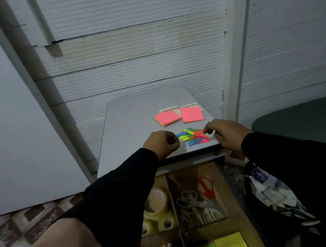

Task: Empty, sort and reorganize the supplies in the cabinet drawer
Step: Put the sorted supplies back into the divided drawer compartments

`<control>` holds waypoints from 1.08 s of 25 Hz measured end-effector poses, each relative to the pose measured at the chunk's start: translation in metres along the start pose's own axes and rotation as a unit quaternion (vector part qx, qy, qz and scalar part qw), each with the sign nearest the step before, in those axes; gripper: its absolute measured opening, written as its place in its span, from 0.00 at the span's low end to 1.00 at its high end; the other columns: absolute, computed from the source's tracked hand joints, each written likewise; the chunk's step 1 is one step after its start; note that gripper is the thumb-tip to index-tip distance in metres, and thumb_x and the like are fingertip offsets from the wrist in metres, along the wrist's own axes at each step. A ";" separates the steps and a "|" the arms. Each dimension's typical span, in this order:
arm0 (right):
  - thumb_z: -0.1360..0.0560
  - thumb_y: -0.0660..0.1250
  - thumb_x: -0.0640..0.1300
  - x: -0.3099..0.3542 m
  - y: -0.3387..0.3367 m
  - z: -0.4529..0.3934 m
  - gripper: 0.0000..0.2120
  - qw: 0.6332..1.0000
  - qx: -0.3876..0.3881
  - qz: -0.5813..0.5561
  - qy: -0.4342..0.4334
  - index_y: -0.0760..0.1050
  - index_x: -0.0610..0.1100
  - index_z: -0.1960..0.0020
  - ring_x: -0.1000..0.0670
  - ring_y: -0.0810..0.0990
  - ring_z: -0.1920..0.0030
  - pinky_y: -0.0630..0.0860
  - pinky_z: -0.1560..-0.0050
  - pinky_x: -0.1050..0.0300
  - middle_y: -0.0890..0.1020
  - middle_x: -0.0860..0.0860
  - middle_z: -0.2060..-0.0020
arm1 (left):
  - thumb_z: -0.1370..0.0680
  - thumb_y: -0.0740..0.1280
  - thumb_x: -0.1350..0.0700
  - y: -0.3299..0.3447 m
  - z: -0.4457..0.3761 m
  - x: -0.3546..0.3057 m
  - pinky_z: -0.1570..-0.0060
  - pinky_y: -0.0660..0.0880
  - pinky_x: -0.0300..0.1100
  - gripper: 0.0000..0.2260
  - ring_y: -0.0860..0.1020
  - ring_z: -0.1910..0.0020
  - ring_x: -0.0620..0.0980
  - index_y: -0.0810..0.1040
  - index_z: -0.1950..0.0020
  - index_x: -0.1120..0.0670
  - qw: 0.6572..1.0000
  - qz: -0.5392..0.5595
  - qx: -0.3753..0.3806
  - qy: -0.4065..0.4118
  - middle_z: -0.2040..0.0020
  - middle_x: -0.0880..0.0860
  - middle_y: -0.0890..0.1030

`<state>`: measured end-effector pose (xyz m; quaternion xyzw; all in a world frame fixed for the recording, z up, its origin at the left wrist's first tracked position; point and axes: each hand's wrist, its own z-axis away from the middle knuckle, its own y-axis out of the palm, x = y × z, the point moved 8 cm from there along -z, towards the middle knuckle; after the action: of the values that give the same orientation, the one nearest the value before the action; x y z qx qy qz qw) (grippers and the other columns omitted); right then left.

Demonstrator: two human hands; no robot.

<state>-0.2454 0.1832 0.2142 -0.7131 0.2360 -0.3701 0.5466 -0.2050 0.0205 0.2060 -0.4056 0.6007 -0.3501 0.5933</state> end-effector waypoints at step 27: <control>0.37 0.79 0.48 -0.070 0.043 -0.181 0.48 0.994 0.046 -0.013 0.099 0.56 0.43 0.26 0.41 0.65 0.31 0.66 0.33 0.52 0.64 0.41 0.30 | 0.27 0.70 0.46 0.016 -0.139 0.094 0.38 0.68 0.49 0.35 0.71 0.35 0.59 0.60 0.27 0.56 0.982 0.072 -0.041 -0.169 0.30 0.58 0.63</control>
<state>-0.4284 0.1132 0.1776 -0.6502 0.2619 -0.4563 0.5482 -0.3416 -0.0658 0.1583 -0.4387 0.5335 -0.2077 0.6927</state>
